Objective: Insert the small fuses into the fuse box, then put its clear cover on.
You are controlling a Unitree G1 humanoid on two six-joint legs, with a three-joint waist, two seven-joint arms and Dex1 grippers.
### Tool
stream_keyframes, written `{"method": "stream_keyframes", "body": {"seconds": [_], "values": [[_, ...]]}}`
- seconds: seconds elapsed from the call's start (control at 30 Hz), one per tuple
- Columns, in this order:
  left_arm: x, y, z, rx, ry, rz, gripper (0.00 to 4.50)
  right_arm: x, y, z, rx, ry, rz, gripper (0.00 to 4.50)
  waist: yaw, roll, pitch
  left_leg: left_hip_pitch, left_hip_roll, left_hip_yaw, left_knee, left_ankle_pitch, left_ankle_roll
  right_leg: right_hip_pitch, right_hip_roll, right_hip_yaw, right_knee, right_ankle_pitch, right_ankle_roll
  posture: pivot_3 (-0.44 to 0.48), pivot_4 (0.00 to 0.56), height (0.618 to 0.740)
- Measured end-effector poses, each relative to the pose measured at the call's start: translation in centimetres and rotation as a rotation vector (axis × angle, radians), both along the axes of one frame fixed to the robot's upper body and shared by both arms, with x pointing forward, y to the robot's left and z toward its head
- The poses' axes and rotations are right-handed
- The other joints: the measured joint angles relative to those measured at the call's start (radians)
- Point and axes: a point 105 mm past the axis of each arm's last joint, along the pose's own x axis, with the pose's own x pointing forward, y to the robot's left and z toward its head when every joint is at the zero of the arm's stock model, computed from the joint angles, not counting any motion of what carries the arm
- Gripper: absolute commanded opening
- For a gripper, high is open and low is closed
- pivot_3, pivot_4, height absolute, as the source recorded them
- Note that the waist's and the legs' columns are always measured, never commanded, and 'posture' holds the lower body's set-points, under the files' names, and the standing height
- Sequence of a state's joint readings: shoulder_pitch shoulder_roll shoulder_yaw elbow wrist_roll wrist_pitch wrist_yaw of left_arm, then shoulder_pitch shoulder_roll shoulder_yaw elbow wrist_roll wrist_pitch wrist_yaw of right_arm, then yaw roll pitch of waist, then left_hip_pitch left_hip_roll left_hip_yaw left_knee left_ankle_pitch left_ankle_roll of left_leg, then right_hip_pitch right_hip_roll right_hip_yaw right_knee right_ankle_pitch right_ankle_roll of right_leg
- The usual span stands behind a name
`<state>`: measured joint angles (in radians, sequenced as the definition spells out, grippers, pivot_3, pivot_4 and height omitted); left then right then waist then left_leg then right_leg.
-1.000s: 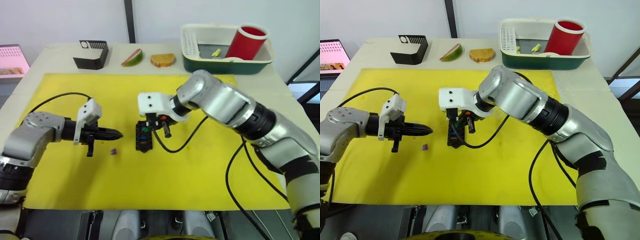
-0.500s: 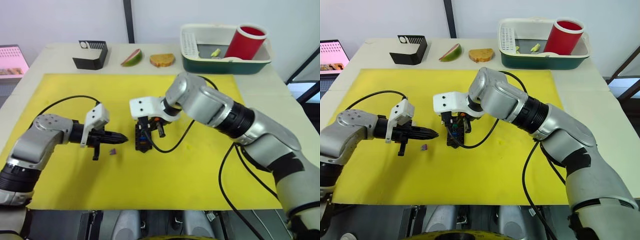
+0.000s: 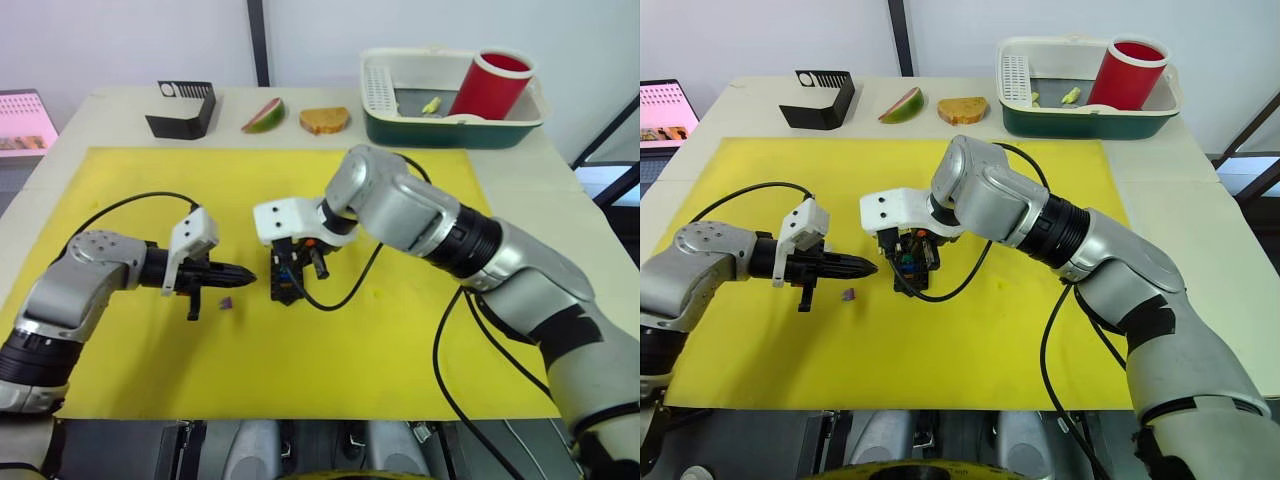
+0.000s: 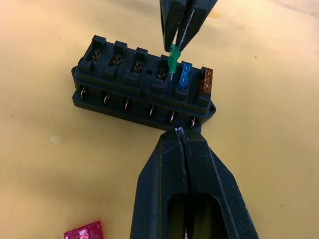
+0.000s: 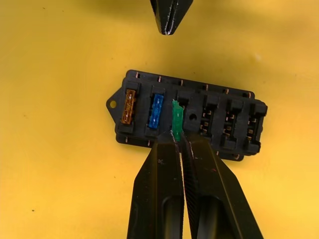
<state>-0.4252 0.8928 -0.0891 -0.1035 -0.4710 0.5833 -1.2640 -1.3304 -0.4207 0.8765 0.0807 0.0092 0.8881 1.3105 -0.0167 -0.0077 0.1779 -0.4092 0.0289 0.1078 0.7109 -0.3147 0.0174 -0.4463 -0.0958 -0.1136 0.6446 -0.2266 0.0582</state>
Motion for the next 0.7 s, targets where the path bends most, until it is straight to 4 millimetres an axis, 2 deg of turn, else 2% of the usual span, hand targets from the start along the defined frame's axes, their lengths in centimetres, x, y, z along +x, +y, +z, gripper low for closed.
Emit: {"method": "stream_keyframes", "body": {"seconds": [0.7], "values": [[-0.08, -0.41, 0.01, -0.007, -0.01, -0.005, 0.0, 0.3, 0.03, -0.5, -0.02, -0.009, -0.005, 0.02, 0.0, 0.0, 0.0, 0.0, 0.0, 0.0, 0.001, 0.0, 0.0, 0.0, 0.0, 0.0, 0.0, 0.0, 0.0, 0.0, 0.15, 0.74]]}}
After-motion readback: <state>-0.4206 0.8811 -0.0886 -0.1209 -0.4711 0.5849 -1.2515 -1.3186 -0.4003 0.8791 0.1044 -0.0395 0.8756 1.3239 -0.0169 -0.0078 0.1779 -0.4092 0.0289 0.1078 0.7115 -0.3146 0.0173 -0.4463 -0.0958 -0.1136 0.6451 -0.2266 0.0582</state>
